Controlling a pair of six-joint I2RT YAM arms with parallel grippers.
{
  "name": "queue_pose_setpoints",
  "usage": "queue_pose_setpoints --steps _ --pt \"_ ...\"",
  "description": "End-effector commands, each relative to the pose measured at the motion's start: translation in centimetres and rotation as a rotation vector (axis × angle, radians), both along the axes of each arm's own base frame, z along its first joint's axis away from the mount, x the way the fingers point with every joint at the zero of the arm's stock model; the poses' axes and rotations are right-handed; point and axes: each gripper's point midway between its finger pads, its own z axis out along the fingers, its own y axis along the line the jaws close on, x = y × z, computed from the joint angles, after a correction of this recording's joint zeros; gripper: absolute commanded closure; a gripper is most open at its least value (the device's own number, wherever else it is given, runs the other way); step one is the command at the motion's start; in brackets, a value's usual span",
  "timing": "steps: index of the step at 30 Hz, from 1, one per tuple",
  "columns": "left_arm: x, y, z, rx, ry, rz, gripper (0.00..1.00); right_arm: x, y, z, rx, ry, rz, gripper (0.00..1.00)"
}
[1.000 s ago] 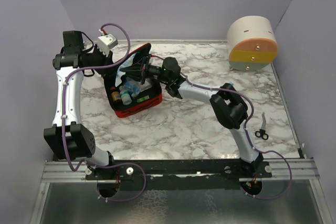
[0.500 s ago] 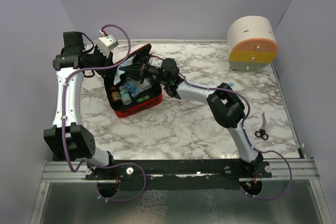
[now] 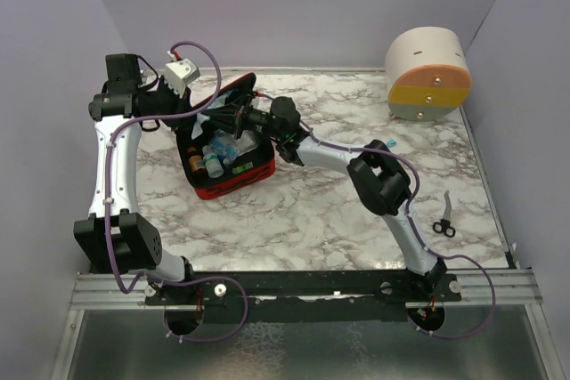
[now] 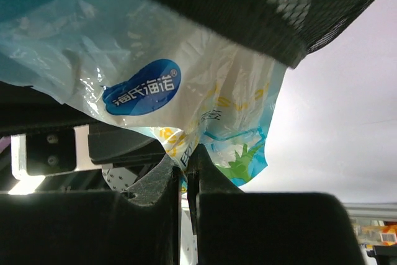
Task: Organize the medicine kit
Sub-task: Place the medical item at the medicine box.
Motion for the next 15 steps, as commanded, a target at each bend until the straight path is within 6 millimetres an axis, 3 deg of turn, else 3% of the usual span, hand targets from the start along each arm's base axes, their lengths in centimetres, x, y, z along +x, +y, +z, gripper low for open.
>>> queue_pose_setpoints --steps 1,7,15 --pt "-1.6 0.1 -0.8 0.005 0.06 0.008 1.0 2.5 -1.4 1.0 0.039 0.273 -0.044 0.99" --pt "-1.7 0.0 -0.8 0.002 0.067 0.004 1.0 3.2 -2.3 -0.5 0.021 0.32 -0.091 0.99" --pt "-1.9 -0.1 -0.9 0.0 0.076 0.002 1.0 6.3 -2.4 0.7 0.067 0.307 -0.144 0.99"
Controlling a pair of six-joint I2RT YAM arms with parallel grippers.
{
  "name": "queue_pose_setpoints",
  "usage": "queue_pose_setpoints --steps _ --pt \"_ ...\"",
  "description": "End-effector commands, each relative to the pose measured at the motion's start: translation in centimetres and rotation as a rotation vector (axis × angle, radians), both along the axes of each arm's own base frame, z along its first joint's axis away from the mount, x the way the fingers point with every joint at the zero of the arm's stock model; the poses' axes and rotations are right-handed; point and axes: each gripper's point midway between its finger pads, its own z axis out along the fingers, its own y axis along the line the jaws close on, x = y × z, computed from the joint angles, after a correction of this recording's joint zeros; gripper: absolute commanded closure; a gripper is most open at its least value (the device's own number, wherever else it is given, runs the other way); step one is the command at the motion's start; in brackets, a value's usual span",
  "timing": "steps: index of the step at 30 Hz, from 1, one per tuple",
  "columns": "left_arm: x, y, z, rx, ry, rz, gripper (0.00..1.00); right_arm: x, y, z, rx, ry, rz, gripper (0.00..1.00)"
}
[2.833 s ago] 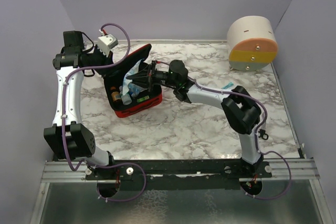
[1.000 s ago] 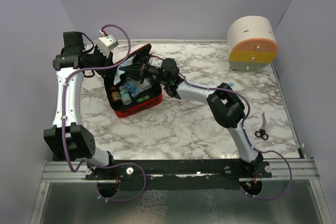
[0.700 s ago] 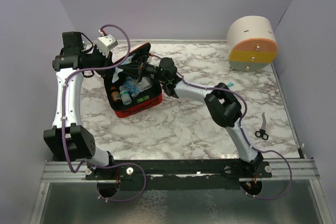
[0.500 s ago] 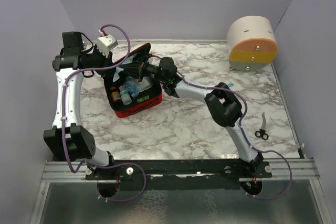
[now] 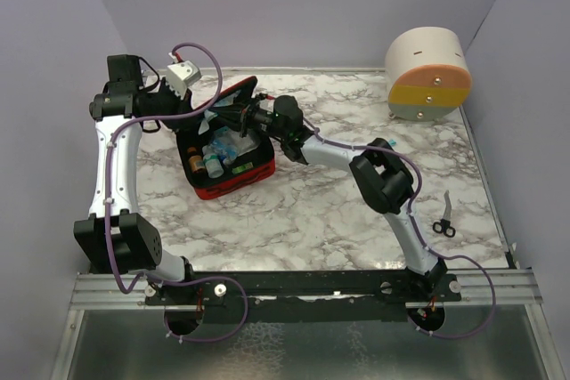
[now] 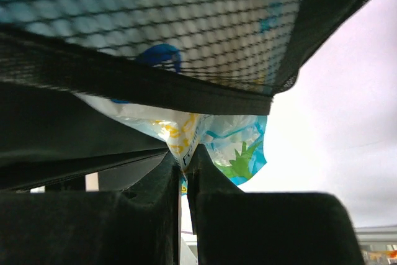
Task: Organize the medicine kit
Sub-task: Place the medical item at the medicine box.
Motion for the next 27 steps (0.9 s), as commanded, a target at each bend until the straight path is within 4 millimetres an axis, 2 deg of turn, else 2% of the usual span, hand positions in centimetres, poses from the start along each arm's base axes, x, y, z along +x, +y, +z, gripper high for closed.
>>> queue_pose_setpoints --steps 1,6,17,27 --pt "-1.2 0.1 -0.4 0.003 0.041 0.006 1.0 3.8 -1.3 4.1 0.157 0.197 -0.064 0.99" --pt "-1.3 0.0 -0.5 -0.001 0.047 0.004 1.0 5.6 -1.6 4.2 0.147 0.197 -0.114 0.99" --pt "-1.6 -0.4 -0.6 -0.022 0.057 -0.008 1.0 6.6 -1.8 2.7 0.082 0.199 -0.193 0.99" --pt "-1.8 -0.6 -0.7 -0.036 0.065 -0.016 1.0 9.7 -1.6 4.1 0.116 0.166 -0.314 0.99"
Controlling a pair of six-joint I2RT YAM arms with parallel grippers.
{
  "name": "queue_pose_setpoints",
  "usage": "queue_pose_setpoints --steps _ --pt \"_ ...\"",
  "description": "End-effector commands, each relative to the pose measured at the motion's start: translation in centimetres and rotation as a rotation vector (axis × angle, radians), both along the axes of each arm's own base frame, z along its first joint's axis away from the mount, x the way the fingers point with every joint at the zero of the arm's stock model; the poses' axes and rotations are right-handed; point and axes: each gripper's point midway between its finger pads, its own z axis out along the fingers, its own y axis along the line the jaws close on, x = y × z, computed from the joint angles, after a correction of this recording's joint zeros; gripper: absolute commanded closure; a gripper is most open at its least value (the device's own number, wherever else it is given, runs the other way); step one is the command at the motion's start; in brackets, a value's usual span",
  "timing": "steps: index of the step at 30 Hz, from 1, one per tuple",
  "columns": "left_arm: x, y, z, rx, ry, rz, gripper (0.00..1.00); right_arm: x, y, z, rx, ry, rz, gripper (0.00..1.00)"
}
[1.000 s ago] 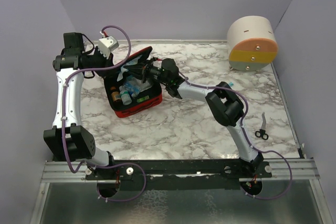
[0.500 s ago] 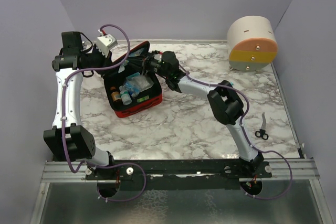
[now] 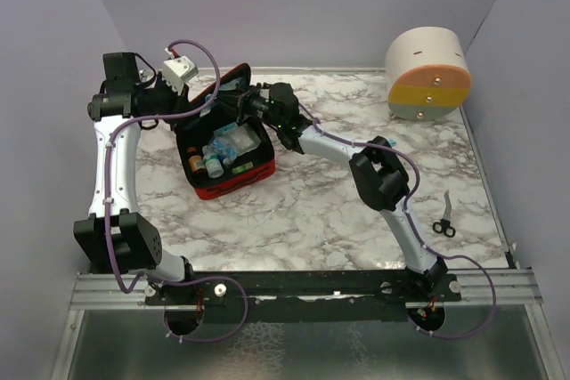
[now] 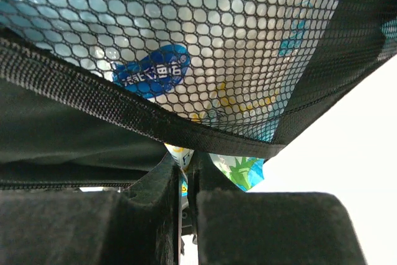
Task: Organize the medicine kit
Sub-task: Place the medical item at the medicine box.
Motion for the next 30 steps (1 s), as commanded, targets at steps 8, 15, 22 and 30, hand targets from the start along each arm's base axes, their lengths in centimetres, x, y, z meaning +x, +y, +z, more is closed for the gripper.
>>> queue_pose_setpoints --steps 8,15,22,30 --pt "-3.0 -1.4 -1.5 -0.061 0.134 -0.034 1.0 5.4 -1.0 2.2 0.082 0.103 -0.212 0.99" --pt "-3.1 -1.6 -1.6 -0.07 0.137 -0.042 1.0 3.7 0.9 0.8 -0.004 0.085 -0.132 0.99" --pt "-3.0 -1.9 -1.5 -0.074 0.138 -0.049 1.0 1.1 3.7 -0.5 -0.068 0.09 -0.025 0.99" --pt "-3.1 -2.1 -1.4 -0.081 0.137 -0.056 1.0 -0.9 4.3 -3.6 -0.163 0.148 0.024 0.99"
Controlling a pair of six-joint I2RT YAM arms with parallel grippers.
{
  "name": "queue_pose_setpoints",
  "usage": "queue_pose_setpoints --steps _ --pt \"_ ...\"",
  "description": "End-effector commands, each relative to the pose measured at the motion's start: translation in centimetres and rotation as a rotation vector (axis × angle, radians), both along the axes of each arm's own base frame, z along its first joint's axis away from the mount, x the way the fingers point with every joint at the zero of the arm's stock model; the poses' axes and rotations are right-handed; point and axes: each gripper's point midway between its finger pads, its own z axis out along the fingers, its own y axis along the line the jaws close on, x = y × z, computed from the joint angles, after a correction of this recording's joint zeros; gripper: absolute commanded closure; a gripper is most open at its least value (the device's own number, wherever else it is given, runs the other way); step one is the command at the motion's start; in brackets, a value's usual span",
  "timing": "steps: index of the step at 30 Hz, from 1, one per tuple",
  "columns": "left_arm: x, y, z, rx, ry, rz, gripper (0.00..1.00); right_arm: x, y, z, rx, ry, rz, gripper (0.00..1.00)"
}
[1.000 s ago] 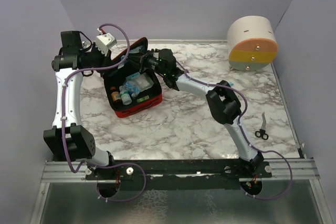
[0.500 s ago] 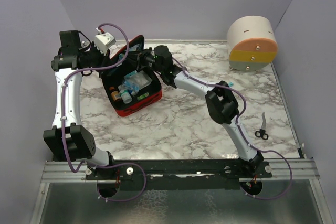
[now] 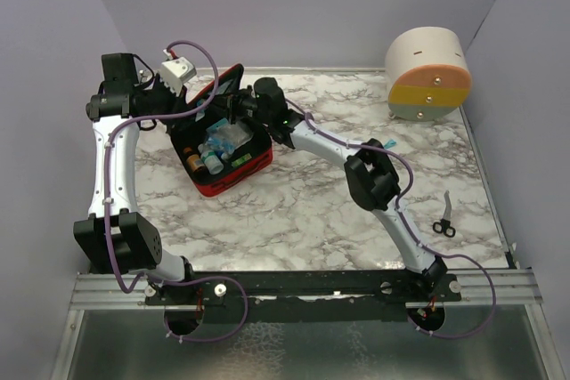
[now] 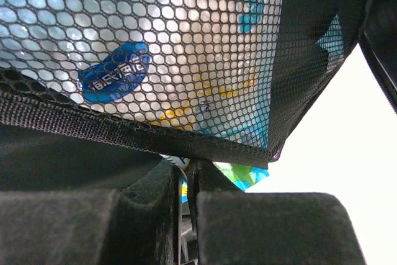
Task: Organize the medicine kit
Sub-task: Place the medical item at the medicine box.
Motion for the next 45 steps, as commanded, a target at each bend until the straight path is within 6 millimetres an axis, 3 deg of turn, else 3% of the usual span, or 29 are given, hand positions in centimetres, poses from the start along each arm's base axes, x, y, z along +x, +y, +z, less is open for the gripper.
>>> queue_pose_setpoints --steps 1,3,11,17,24,32,37,40,45 --pt "-3.3 -3.1 -1.3 -0.106 0.141 -0.088 1.0 -1.2 0.9 -1.3 -0.038 0.033 0.014 0.99" --pt "-3.4 -3.2 -1.4 -0.111 0.145 -0.091 1.0 -1.1 1.1 -1.5 -0.039 0.039 0.012 0.99" --pt "-3.4 -3.6 -1.3 -0.121 0.149 -0.1 1.0 -2.1 3.1 -1.5 0.016 0.035 0.115 0.7" --pt "-3.5 -3.4 -1.6 -0.109 0.153 -0.097 1.0 -3.8 2.3 -0.2 0.05 -0.001 0.162 0.53" --pt "-3.6 -3.4 -1.8 -0.108 0.158 -0.096 1.0 -4.8 1.0 1.5 0.086 -0.052 0.16 0.51" --pt "-3.4 -3.1 -1.2 -0.094 0.139 -0.082 1.0 -4.0 -0.1 5.3 0.04 -0.213 0.167 0.51" --pt "-3.0 -3.0 -0.7 -0.085 0.125 -0.077 1.0 -2.8 -3.5 4.3 -0.188 -0.296 0.138 0.52" --pt "-2.7 -2.8 -0.6 -0.081 0.124 -0.068 1.0 -3.3 -5.6 2.4 -0.294 -0.286 0.136 0.53" --pt "-1.9 -2.5 0.1 -0.08 0.107 -0.061 1.0 -3.9 -7.4 2.2 -0.36 -0.326 0.143 0.54"
